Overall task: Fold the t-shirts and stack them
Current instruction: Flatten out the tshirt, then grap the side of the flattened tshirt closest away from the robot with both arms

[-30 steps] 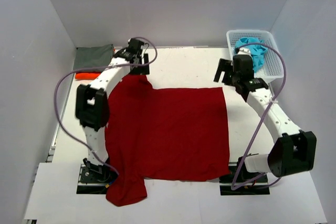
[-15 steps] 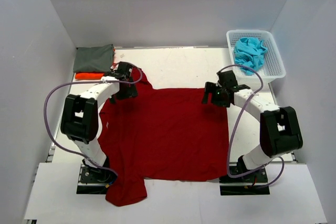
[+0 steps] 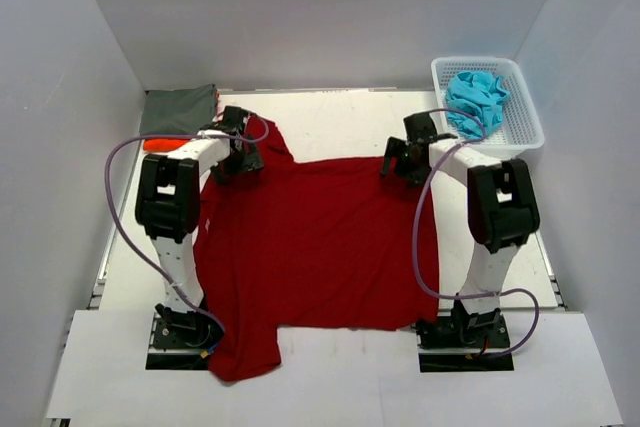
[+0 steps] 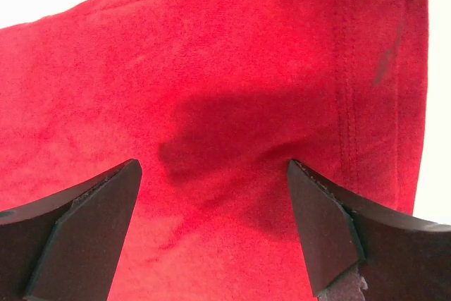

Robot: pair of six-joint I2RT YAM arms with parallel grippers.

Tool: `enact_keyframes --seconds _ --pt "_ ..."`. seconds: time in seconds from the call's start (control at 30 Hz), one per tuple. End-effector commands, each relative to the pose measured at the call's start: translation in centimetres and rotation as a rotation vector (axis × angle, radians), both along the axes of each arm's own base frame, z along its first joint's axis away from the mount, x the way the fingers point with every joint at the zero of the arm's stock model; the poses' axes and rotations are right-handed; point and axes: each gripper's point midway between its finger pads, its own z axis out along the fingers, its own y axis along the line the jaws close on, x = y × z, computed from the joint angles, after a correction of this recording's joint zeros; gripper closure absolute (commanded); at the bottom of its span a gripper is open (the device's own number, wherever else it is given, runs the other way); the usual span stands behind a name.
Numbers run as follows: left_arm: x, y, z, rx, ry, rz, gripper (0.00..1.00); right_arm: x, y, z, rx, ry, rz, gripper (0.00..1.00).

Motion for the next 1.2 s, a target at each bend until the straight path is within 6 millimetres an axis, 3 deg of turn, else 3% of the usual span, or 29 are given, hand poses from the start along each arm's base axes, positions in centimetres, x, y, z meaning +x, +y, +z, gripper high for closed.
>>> enact_keyframes --seconds 0.0,0.03,0.13,0.17,0.2,0.23,0.27,0.3,0.33,0.4,0.43,0.47,0.53,0.57,0.67,0.7,0.73,0.77,0.8,0.83,0.9,0.93,0.97,1.0,1.03,1.07,1.1,1.13,1.17 --pt "4.1 -1.8 0.4 -0.048 -0.064 -0.079 0.00 0.9 -4.0 -3.5 -0.133 0.097 -0.098 0.10" --pt "4.3 -1.8 -0.9 -0.036 -0.026 -0.092 0.00 3.3 -3.8 -1.8 -0.130 0.053 -0.105 0.10" --pt "7.8 -2.3 0.4 -0.025 -0.061 -0.129 0.00 5.0 -5.2 -2.7 -0.167 0.072 -0.110 0.10" --pt "7.7 -2.1 -1.4 -0.003 -0.006 -0.135 0.00 7.7 -5.3 -1.3 -0.178 0.013 -0.112 0.10" --pt "8.6 -2.1 -1.3 0.004 -0.012 -0.153 0.00 8.4 -5.6 -1.2 -0.194 0.003 -0.114 0.10" --pt "10.7 -2.6 0.1 0.000 -0.062 -0.181 0.00 10.0 -5.6 -0.9 -0.194 -0.023 -0.111 0.10" --pt "11.4 -2.1 0.2 0.017 -0.068 -0.209 0.00 11.4 -5.9 -0.5 -0.210 -0.042 -0.101 0.10" --pt "13.1 -2.5 1.6 0.013 -0.112 -0.234 0.00 13.1 -6.2 0.8 -0.219 -0.086 -0.098 0.10" --pt "13.8 -2.6 0.9 0.023 -0.112 -0.253 0.00 13.6 -6.4 -0.4 -0.242 -0.074 -0.073 0.10" --pt "15.8 -2.6 2.9 0.048 -0.167 -0.284 0.00 16.3 -6.1 2.4 -0.242 -0.157 -0.051 0.10" --pt "16.4 -2.7 3.3 0.053 -0.185 -0.293 0.00 16.8 -5.5 2.0 -0.229 -0.164 -0.009 0.10" --pt "17.2 -2.5 4.1 0.066 -0.214 -0.283 0.00 18.5 -5.4 4.2 -0.227 -0.230 -0.002 0.10" --pt "18.2 -1.8 5.2 0.082 -0.253 -0.279 0.00 19.3 -4.5 4.9 -0.203 -0.262 0.039 0.10" --pt "18.9 -1.5 6.8 0.072 -0.295 -0.272 0.00 19.9 -4.4 5.8 -0.200 -0.290 0.044 0.10" --pt "19.3 -2.4 9.8 0.033 -0.365 -0.295 0.00 19.7 -3.6 8.6 -0.186 -0.344 0.087 0.10" --pt "19.1 -2.5 10.5 0.025 -0.377 -0.300 0.00 19.8 -3.5 10.7 -0.175 -0.391 0.083 0.10" --pt "18.8 -2.5 13.3 0.025 -0.421 -0.298 0.00 18.9 -3.3 10.1 -0.171 -0.371 0.099 0.10" --pt "18.6 -2.7 14.4 0.007 -0.440 -0.295 0.00 18.3 -3.1 13.6 -0.146 -0.429 0.101 0.10" --pt "18.0 -2.7 15.7 -0.005 -0.445 -0.279 0.00 16.9 -3.2 12.2 -0.148 -0.386 0.101 0.10" --pt "16.5 -2.5 18.0 -0.018 -0.451 -0.262 0.00 16.1 -3.0 12.3 -0.137 -0.378 0.100 0.10" --pt "13.9 -2.4 18.3 -0.059 -0.405 -0.204 0.00 14.4 -3.2 16.7 -0.116 -0.456 0.065 0.10" --pt "10.9 -2.0 18.8 -0.073 -0.360 -0.179 0.00 12.4 -3.5 13.1 -0.097 -0.379 0.036 0.10" --pt "9.1 -1.9 18.7 -0.085 -0.331 -0.157 0.00 11.0 -3.5 16.8 -0.074 -0.451 0.020 0.10" --pt "7.1 -2.3 18.5 -0.120 -0.299 -0.110 0.00 9.3 -3.7 14.7 -0.063 -0.399 0.013 0.10" --pt "4.9 -2.0 18.0 -0.125 -0.248 -0.089 0.00 7.8 -4.0 14.6 -0.047 -0.402 -0.007 0.10" --pt "1.5 -2.1 15.2 -0.123 -0.149 -0.078 0.00 6.3 -4.2 13.2 -0.035 -0.362 -0.032 0.10" --pt "-1.1 -1.9 16.8 -0.150 -0.156 -0.054 0.00 5.2 -4.2 15.0 -0.018 -0.396 -0.044 0.10" --pt "-3.3 -2.0 16.3 -0.183 -0.113 0.004 0.00 4.5 -4.3 14.7 -0.018 -0.390 -0.049 0.10" --pt "-7.9 -1.2 13.1 -0.168 0.038 0.051 0.00 2.6 -4.7 12.3 -0.024 -0.326 -0.066 0.10"
